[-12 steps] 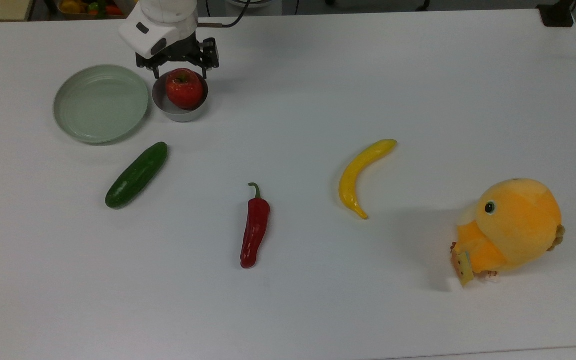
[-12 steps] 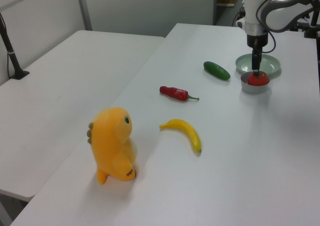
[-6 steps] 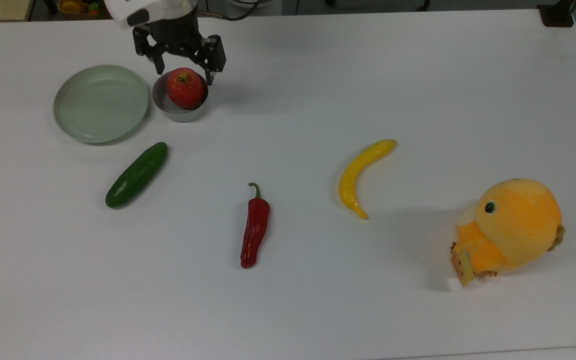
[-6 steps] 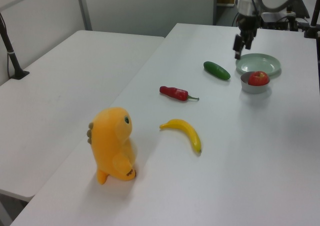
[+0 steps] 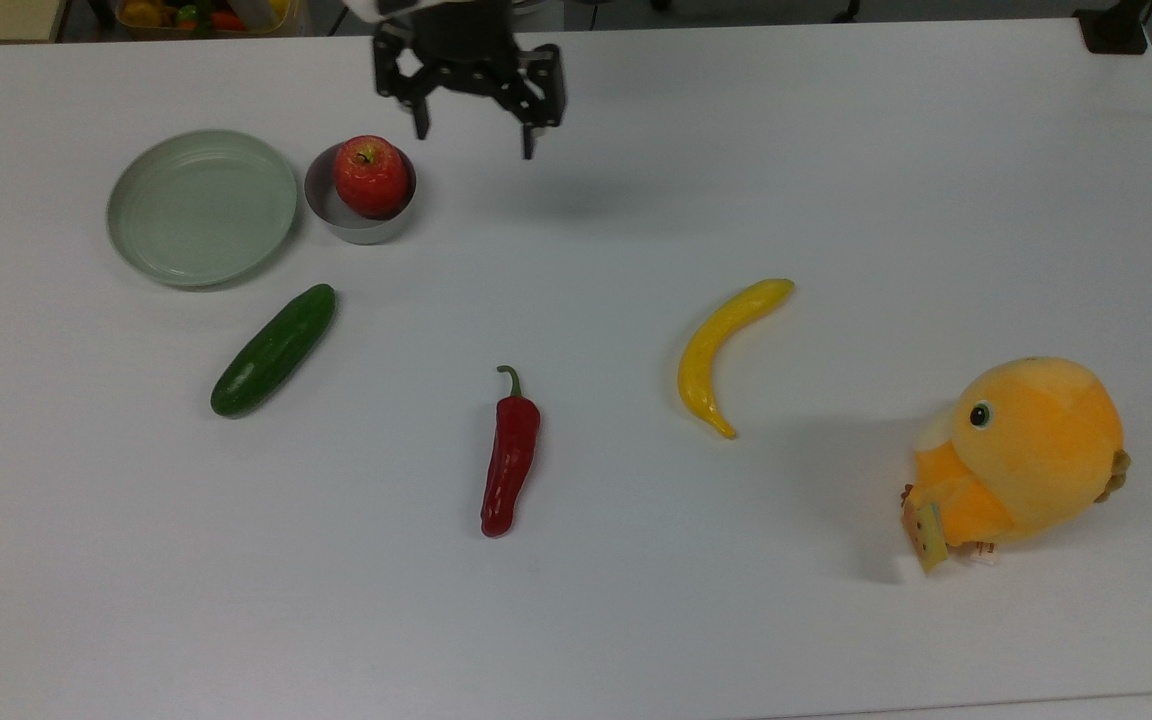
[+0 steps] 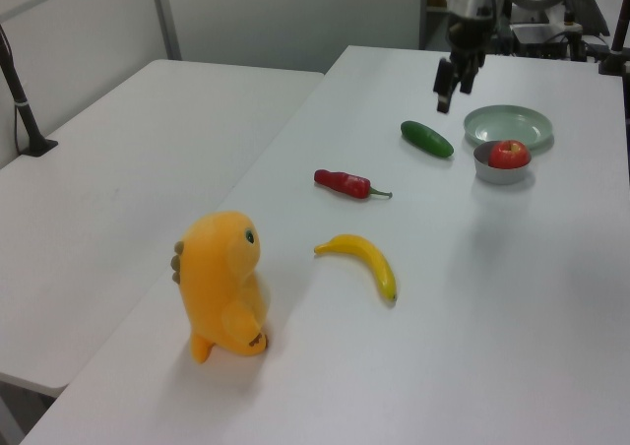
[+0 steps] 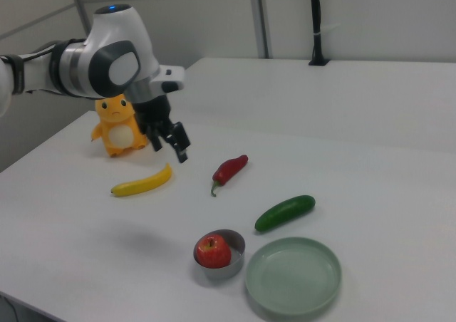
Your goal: Put the red apple in the bowl
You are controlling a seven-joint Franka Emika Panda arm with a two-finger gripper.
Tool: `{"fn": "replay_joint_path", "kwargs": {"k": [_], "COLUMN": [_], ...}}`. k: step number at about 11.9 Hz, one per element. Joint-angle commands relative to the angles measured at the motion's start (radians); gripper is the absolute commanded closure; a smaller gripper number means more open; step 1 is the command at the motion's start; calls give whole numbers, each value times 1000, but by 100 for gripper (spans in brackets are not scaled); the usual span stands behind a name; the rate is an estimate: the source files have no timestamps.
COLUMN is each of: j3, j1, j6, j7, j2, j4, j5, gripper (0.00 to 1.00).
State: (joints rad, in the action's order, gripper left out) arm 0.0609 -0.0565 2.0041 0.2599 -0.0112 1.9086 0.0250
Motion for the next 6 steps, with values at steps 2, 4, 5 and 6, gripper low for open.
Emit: {"fn": "replay_joint_path", "kwargs": {"k": [2,4,5,6], "j3": [54,54,54,54], "j1": [7,9,15,21], "j6": [-102,-103,-103,-103], "j7": [-79,-117,-131,-137], "j2": [17,16,16,13], "j4": [-30,-30,-31,-30], "j5": [-11,-11,-11,-11], "gripper": [0,0,0,0]}}
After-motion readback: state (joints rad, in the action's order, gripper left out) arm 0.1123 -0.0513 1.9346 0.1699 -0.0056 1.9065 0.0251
